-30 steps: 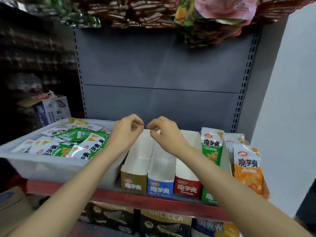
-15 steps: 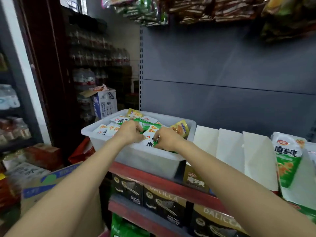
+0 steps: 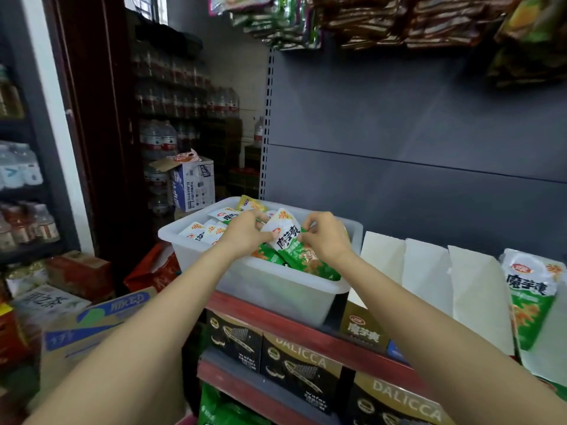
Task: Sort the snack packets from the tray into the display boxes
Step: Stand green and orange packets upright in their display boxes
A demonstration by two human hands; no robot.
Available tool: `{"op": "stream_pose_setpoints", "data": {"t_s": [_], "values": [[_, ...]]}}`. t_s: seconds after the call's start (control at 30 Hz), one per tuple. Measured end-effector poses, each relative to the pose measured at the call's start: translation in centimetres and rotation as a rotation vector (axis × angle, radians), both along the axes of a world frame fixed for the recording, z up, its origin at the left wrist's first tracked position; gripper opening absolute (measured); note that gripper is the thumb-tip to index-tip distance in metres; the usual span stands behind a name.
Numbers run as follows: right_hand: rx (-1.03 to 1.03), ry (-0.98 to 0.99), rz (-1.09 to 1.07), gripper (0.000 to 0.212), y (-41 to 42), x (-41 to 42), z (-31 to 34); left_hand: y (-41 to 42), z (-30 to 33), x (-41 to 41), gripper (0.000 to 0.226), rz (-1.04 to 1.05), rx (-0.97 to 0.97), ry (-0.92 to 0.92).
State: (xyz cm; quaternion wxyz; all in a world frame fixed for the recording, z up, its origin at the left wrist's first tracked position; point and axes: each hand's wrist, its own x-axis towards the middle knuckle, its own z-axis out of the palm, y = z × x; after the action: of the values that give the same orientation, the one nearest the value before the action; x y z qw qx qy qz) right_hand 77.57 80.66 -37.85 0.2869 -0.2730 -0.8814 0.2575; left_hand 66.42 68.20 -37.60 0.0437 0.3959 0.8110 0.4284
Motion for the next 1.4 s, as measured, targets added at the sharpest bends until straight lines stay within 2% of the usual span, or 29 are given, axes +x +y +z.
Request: {"op": "stream_pose_setpoints", "data": {"t_s": [0.1,0.23,0.47,0.67,0.83,0.97,1.17,1.3,1.4], "values": [[-0.089,0.252,0.019,0.022,-0.2,1.1,1.2,0.4,0.7,0.7,0.040,0.013,0.269,-0.157],[-0.244,0.473,0.068,0.023,0.2,3.8,2.7,1.4,1.7,3.7,0.025,-0.169,0.404,-0.232],[-0.260,0.515,0.064,0.027,3.2,12.9,4.5,6.0,3.2,10.8,0.013,-0.335,0.530,-0.252],[-0.174,0.554,-0.099,0.025,7.4,22.6,5.6,12.6,4.3,19.2,0.024,-0.526,0.509,-0.307],[-0.035,0.485,-0.291,0.027,11.3,28.7,5.7,17.4,4.6,24.7,0.024,-0.559,0.445,-0.242],[0.012,0.370,-0.429,0.019,14.5,31.1,5.1,20.1,4.2,27.2,0.020,-0.510,0.358,-0.136],[0.107,0.057,-0.459,0.011,15.5,32.0,4.7,22.2,3.2,27.6,0.010,-0.440,0.145,0.025],[0.164,-0.234,-0.462,0.023,15.8,31.6,4.3,22.9,2.6,27.3,0.020,-0.391,0.049,0.063],[0.167,-0.344,-0.471,0.023,16.2,31.0,3.6,23.0,2.2,27.4,0.020,-0.377,0.023,0.094]]}}
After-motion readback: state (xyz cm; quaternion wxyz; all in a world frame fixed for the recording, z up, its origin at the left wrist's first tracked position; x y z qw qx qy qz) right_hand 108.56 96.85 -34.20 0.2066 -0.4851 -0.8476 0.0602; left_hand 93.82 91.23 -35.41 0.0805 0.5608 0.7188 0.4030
